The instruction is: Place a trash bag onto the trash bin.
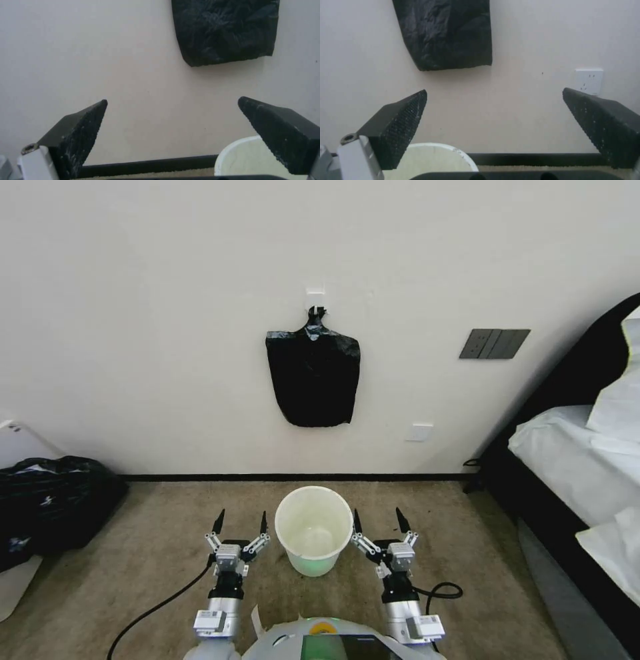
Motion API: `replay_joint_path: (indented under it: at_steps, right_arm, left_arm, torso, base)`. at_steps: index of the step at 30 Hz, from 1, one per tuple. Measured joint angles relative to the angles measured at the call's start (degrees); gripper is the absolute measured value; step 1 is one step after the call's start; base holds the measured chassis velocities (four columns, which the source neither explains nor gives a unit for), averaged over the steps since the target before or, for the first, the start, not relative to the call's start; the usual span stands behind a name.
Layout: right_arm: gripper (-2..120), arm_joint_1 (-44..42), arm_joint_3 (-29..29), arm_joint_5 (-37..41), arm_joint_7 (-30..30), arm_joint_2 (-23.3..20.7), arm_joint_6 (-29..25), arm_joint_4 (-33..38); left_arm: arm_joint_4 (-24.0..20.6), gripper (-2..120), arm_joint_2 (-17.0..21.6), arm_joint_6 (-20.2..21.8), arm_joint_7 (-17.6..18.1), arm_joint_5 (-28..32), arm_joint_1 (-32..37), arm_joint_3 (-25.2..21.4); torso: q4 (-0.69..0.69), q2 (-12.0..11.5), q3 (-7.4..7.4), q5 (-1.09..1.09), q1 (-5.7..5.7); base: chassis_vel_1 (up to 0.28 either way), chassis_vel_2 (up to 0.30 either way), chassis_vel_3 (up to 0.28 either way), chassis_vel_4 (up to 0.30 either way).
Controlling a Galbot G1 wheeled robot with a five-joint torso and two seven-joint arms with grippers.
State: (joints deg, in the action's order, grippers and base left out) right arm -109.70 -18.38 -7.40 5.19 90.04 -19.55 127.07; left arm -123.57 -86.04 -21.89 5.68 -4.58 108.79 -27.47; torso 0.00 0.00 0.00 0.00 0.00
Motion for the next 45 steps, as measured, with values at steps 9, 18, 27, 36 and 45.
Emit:
replay_joint_path:
  at_steps: [9,18,27,36,45]
  right_arm:
    - [100,6.1,0.2,9.1,-0.1,-3.1,6.7,-0.2]
    - [100,23.2,2.1,34.1,-2.6,-13.9,18.3,-0.7]
    - [100,38.8,4.5,55.7,-2.7,-18.5,25.3,-4.3]
    - [100,56.4,6.8,67.4,-0.8,-16.5,28.9,-12.8]
    - [100,70.3,7.1,77.9,1.8,-11.4,30.1,-23.4]
  left_arm:
    - [-1.4,100,0.3,0.3,-0.3,1.3,-0.1,-0.4]
    - [-3.1,100,1.1,0.3,-0.7,3.9,1.3,-3.3]
    - [-3.7,100,1.0,-0.8,-1.3,3.8,2.6,-5.2]
    - [-3.4,100,0.7,-1.7,-1.4,3.7,3.4,-7.2]
    - [-2.6,100,-1.2,-1.8,-1.2,3.2,2.9,-7.3]
  torso:
    - [-0.02,0.0,0.0,-0.02,0.01]
    - [0.0,0.0,0.0,0.01,0.01]
    - [0.0,0.0,0.0,0.0,0.01]
    - [0.01,0.0,0.01,-0.01,0.01]
    - [-0.01,0.0,0.01,0.0,0.01]
  base:
    - [0.0,0.0,0.0,0.0]
    - [0.0,0.0,0.0,0.0]
    - [0.0,0.0,0.0,0.0]
    - [0.0,0.0,0.0,0.0]
    - [0.0,0.0,0.0,0.0]
